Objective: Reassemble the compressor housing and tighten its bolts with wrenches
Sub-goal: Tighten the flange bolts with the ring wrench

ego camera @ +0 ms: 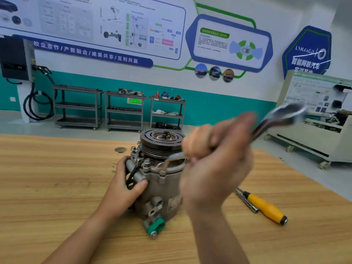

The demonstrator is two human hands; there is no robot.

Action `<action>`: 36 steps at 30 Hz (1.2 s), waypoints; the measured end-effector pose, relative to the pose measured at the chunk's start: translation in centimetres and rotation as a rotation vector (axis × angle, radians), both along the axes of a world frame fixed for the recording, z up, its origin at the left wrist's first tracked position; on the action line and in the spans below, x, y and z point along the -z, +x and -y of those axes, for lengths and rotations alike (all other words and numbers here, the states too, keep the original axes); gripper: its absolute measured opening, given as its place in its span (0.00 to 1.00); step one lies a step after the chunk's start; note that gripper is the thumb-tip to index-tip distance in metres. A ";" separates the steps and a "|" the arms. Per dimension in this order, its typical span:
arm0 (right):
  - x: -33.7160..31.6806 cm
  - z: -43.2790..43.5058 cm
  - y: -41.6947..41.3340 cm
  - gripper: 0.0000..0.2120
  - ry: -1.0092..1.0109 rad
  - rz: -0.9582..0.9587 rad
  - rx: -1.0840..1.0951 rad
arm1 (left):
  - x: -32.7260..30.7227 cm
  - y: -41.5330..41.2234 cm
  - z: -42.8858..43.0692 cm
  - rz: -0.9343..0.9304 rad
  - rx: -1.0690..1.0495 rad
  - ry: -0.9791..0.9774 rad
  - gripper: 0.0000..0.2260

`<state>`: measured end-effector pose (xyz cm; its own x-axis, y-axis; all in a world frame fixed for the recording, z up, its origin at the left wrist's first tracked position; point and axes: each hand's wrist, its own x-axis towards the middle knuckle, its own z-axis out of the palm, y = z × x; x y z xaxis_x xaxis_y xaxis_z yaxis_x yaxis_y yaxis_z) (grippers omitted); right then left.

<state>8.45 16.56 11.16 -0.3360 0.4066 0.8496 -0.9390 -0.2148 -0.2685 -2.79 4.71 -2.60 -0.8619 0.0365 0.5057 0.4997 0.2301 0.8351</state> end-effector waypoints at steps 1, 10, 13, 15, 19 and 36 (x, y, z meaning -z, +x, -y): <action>-1.2 -1.1 0.1 0.23 -0.078 0.043 -0.140 | 0.0 0.2 0.0 -0.001 0.008 0.006 0.28; -2.4 -9.8 -8.3 0.29 -0.593 0.633 -0.452 | 0.1 -0.1 0.1 -0.041 -0.008 0.004 0.28; -0.8 -10.8 -10.2 0.29 -0.662 0.647 -0.520 | 0.1 -0.2 0.0 -0.067 -0.012 0.000 0.29; -0.5 -11.3 -11.1 0.31 -0.664 0.654 -0.576 | 0.1 -0.2 0.0 -0.064 -0.008 0.003 0.28; -0.5 -11.6 -12.8 0.34 -0.587 0.768 -0.663 | -0.3 0.1 0.0 -0.058 0.003 0.007 0.27; 3.7 -12.2 -10.3 0.30 -0.872 0.643 -0.533 | -0.5 0.3 -0.1 -0.043 0.000 0.004 0.32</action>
